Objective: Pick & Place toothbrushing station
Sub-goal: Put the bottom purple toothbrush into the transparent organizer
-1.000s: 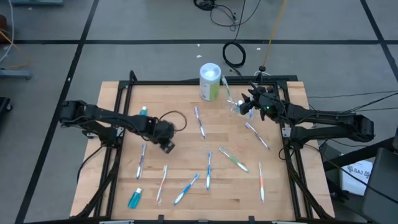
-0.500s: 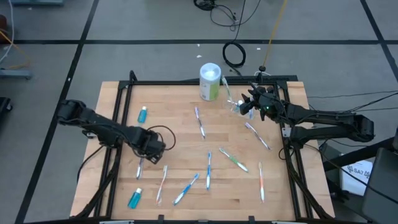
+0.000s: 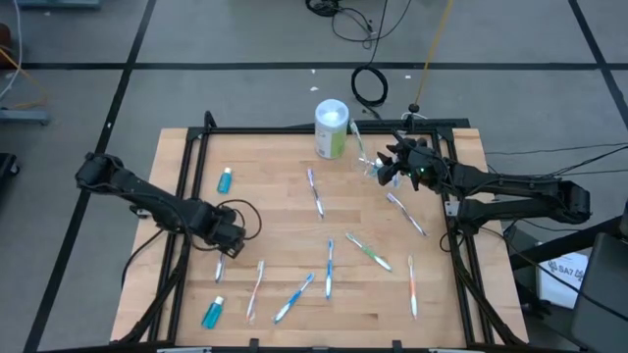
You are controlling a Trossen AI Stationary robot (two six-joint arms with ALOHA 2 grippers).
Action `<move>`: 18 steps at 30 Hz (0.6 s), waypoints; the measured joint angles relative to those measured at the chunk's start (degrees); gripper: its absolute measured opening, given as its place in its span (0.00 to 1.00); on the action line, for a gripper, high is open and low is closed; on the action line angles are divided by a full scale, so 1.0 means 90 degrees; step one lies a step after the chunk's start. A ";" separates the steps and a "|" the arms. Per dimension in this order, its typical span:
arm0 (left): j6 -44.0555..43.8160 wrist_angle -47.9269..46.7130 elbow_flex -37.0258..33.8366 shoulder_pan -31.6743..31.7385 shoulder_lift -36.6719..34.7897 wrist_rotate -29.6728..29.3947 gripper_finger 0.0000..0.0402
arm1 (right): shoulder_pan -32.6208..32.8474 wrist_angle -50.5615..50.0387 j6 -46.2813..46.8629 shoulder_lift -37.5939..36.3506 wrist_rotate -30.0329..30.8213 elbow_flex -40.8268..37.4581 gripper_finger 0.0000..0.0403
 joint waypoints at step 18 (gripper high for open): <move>-0.0243 0.1548 -0.1274 0.0045 -0.0594 -0.0253 0.50 | 0.0000 0.0001 0.0002 0.0002 -0.0001 0.0000 0.43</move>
